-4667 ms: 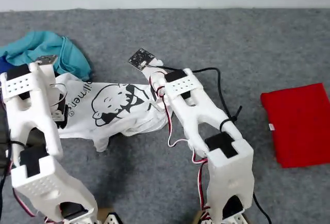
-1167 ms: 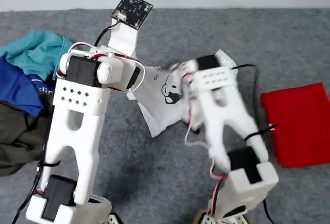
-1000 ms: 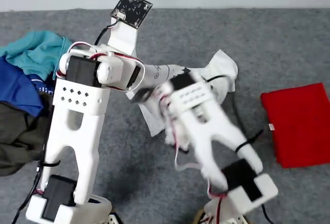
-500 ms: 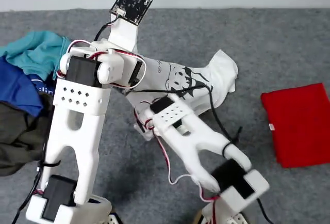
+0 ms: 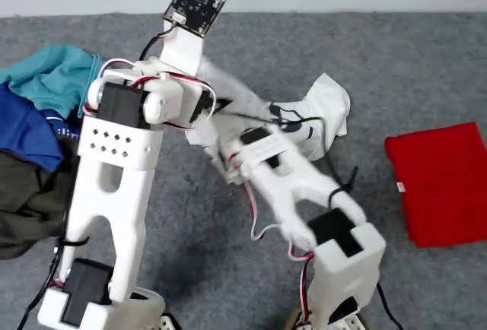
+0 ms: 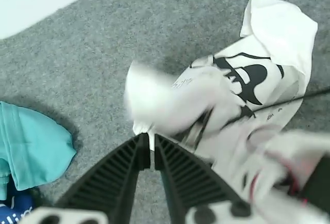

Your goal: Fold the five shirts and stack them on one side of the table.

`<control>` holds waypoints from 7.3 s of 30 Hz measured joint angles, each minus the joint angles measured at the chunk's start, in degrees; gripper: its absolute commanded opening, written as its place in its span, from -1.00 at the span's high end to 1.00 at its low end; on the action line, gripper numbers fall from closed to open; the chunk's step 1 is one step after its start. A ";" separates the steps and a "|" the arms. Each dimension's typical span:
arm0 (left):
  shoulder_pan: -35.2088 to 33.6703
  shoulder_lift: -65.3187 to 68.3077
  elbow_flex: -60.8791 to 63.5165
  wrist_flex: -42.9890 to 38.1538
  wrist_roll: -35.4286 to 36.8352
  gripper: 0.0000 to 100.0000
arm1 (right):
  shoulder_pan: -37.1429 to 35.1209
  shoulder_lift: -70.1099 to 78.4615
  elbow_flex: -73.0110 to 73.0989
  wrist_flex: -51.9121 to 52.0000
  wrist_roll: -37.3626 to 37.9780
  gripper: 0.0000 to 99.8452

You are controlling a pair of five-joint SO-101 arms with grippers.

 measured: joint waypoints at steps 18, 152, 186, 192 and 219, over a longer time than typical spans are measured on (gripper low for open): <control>0.00 -0.18 0.00 0.53 0.00 0.98 | 11.78 -15.56 -29.10 41.85 35.34 0.98; 13.19 53.10 -15.03 9.76 1.14 0.77 | 36.84 -31.65 -9.05 48.62 17.67 0.05; 5.45 15.74 -25.58 15.12 0.97 0.97 | 36.84 -31.65 -9.05 48.62 17.67 0.05; 0.44 5.01 -25.23 15.12 0.88 0.97 | 36.84 -31.65 -8.53 48.62 17.32 0.05; -2.37 2.81 -15.30 14.51 0.88 0.97 | 3.25 -31.47 16.44 29.45 26.55 0.05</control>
